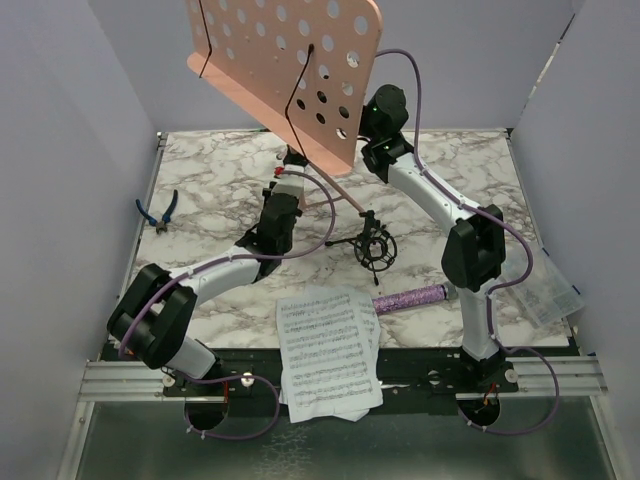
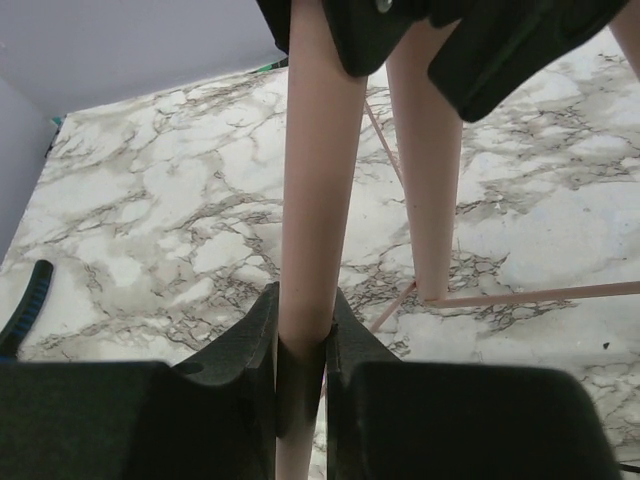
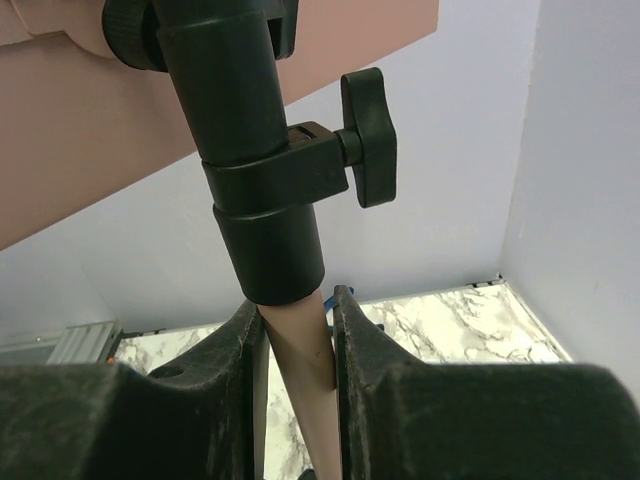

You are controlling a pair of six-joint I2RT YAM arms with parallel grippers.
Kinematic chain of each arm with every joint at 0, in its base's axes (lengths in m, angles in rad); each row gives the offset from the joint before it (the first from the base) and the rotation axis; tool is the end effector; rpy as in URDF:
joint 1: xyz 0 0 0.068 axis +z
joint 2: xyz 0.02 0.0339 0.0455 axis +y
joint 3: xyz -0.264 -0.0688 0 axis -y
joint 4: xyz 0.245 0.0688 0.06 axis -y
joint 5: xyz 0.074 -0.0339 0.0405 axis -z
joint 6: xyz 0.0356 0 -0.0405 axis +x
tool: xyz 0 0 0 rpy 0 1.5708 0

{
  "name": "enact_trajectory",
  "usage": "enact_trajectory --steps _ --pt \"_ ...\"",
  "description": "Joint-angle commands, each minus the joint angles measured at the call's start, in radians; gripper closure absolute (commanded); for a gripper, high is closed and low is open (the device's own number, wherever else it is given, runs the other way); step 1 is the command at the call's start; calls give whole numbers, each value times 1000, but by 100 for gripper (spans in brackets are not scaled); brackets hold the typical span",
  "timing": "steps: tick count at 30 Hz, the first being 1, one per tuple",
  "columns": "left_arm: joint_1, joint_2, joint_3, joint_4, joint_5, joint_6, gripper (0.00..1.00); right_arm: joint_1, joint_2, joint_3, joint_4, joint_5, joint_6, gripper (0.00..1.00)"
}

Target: Set up the instrument practice props

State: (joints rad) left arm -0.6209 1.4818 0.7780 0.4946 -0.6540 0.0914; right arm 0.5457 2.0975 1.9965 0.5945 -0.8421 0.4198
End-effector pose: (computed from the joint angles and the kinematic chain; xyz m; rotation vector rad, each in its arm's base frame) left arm 0.2746 -0.1698 0.2424 0.1530 1.7335 0.1937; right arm 0.4038 0.2763 0.4230 -0.8813 1.0335 1.2754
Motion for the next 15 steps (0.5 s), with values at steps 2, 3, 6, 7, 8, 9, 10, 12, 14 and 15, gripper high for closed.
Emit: enact_trajectory --steps 2,3,6,7,8,9,10,12,14,15 --pt "62 23 26 -172 -224 -402 100 -56 -125 137 264 160 215 99" --pt "62 26 36 -183 -226 -426 100 -56 -102 152 256 147 241 99" --pt "63 44 70 -224 -240 -506 100 -51 -71 154 234 107 286 99" --pt "62 50 80 -237 -243 -527 100 -48 -71 128 251 108 300 99" --pt "62 57 87 -247 -249 -556 100 -48 -72 97 265 111 311 99" --pt "62 65 96 -258 -259 -582 100 -48 -72 69 267 110 319 99" --pt "62 73 101 -266 -264 -603 100 -48 -72 52 262 104 322 99" --pt "62 93 114 -273 -266 -630 100 -47 -68 26 249 91 331 99" --pt "62 114 126 -290 -269 -663 100 -47 -62 3 238 77 340 99" --pt "62 126 133 -302 -273 -682 100 -47 -62 -8 229 75 339 99"
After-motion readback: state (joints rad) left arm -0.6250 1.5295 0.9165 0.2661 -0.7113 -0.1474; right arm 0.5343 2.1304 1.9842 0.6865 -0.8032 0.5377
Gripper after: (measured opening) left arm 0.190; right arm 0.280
